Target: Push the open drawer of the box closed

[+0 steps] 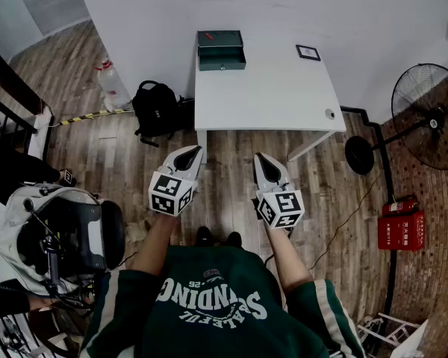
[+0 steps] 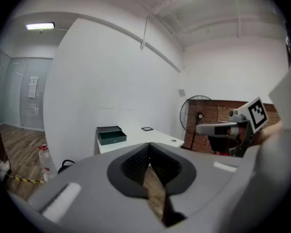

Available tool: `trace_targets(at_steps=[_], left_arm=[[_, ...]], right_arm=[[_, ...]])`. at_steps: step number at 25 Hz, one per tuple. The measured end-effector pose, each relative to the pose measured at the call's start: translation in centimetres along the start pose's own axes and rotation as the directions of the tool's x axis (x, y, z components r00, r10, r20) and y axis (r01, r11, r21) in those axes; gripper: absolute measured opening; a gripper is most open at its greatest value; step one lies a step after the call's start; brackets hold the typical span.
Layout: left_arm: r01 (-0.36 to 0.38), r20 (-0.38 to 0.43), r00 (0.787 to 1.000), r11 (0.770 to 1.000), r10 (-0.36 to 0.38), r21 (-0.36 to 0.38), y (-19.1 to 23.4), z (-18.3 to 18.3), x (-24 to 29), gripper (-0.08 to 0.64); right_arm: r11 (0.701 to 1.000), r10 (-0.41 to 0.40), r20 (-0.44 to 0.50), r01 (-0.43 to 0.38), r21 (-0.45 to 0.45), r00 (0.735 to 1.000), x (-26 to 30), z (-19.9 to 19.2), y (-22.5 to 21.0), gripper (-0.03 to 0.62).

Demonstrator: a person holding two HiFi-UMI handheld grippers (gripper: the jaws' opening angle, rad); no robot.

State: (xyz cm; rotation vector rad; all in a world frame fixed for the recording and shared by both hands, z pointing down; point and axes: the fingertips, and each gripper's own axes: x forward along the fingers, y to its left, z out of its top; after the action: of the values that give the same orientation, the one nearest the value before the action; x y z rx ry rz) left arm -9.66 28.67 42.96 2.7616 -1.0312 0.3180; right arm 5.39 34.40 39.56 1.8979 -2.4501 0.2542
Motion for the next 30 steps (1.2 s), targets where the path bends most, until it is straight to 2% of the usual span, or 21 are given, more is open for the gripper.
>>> trace_targets(at_steps=[12, 19, 23, 30], left_arm=[[0.045, -0.009, 0.999, 0.999, -0.045, 0.003, 1.9, -1.5, 0.3, 0.052], [0.067, -0.022, 0.997, 0.998, -0.067, -0.004, 2.8, -1.4, 1.8, 0.052], [0.066, -0.03, 0.997, 0.998, -0.066, -0.011, 4.5, -1.0, 3.4, 0.052], [0.038, -0.052, 0.998, 0.999, -0.039, -0.024, 8.0, -0.5, 7.8, 0.052]], right_arm=[[1.0, -0.011, -0.008, 0.012, 0.029, 1.0, 1.0, -2.1, 2.2, 0.002], [0.999, -0.027, -0.019, 0.027, 0.035, 0.999, 2.4, -1.9, 1.2, 0.002], [0.999, -0.034, -0.02, 0.035, 0.039, 0.999, 4.9, -1.8, 0.5, 0.002], [0.997, -0.064, -0.015, 0.065, 0.042, 0.998, 10.2, -1.8, -3.3, 0.002]])
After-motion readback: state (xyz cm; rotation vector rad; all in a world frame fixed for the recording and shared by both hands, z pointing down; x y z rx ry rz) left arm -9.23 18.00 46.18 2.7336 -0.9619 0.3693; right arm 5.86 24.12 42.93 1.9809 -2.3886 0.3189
